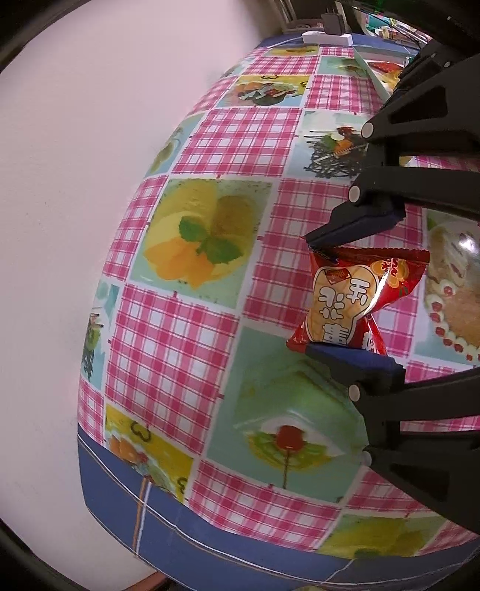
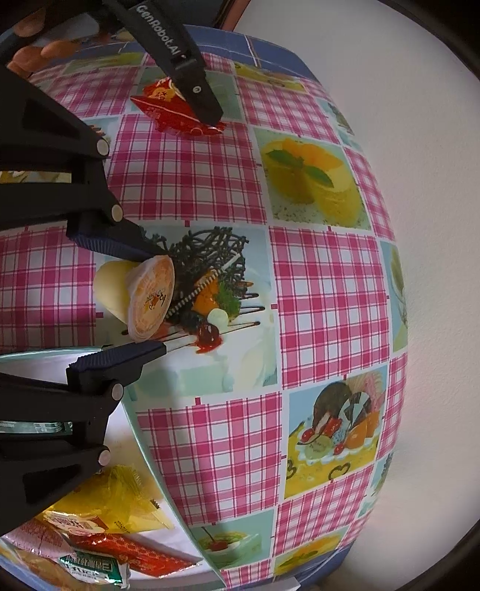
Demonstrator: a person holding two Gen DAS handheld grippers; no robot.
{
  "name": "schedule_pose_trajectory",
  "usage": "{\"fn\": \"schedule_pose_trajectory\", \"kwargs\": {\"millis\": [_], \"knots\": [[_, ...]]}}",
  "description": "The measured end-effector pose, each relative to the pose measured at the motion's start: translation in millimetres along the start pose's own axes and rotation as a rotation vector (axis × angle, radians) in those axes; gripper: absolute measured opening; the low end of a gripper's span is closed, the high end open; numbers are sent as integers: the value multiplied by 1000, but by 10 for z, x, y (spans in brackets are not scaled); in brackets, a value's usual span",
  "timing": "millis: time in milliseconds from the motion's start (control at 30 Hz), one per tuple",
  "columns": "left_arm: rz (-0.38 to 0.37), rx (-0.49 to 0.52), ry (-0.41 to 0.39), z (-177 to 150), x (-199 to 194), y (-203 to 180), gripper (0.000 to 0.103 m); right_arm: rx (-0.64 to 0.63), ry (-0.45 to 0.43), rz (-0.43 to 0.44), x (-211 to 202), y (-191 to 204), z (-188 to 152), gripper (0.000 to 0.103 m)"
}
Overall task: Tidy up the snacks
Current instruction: 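Carry the red packet and jelly cup over the tray and lower them in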
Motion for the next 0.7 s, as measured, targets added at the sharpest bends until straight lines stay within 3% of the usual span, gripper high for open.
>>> {"fn": "schedule_pose_trajectory", "kwargs": {"millis": [700], "knots": [[-79, -176, 51, -578, -350, 256, 47, 12, 8, 79, -273, 58, -440, 46]]}}
Point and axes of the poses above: each gripper's, at about its wrist camera, not at the fingertips, and x roughly the way its jaws point, y to its left, z to its top, the point moved 8 cm from there along x, roughly the way its jaws point, and after that the axes turned 8 degrees about z, right-handed, at the moved point
